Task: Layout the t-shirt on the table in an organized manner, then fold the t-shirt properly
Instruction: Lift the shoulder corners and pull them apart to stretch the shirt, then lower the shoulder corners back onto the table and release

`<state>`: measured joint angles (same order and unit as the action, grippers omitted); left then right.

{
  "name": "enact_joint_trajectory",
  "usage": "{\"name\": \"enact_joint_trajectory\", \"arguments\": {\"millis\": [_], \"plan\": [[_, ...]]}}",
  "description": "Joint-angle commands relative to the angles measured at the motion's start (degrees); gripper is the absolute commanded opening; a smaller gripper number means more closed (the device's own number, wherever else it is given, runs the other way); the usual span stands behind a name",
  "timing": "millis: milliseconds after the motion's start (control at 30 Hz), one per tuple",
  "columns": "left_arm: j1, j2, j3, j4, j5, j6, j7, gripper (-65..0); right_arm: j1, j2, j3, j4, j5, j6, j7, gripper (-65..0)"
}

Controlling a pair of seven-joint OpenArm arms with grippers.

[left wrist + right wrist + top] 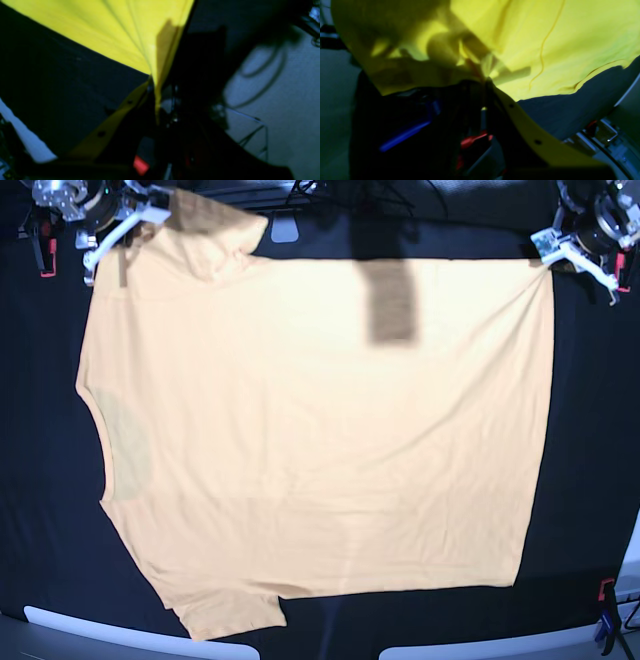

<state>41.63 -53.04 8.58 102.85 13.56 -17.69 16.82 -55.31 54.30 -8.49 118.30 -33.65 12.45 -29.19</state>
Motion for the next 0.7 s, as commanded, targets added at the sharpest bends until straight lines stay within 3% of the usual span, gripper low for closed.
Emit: {"name": "enact_joint_trajectory", "arguments": {"millis": [0,233,333,467,667], "plan": [[1.2,-1.2,-0.3,1.1,-0.2,-0.3,0.5,-65.0,-2.0,0.9,0.9,1.4,-0.5,-0.1,-0.7,-65.0],[4.4,-2.9,-0.3,2.8,-0.1,-0.3,1.2,-65.0,-7.4,0.8,4.4,4.1,-0.9,-0.3,-0.7,-65.0],[3.9,-2.9,-1.3,2.9,-0.1,2.3,1.2,-65.0,-7.4,0.8,7.0,4.7,-0.9,-3.5,-0.6,-65.0],[3.9,-2.8,-5.4,3.0,-0.2,4.2,1.1,-65.0,-5.9,0.8,12.0,4.9,0.6,-4.3,-0.2,-65.0],[3.5,1.3,-13.2,2.9,-2.6,4.4,-3.7,-65.0,2.0,0.3,14.5,4.8,8.5,-4.2,1.0,-65.0]]}}
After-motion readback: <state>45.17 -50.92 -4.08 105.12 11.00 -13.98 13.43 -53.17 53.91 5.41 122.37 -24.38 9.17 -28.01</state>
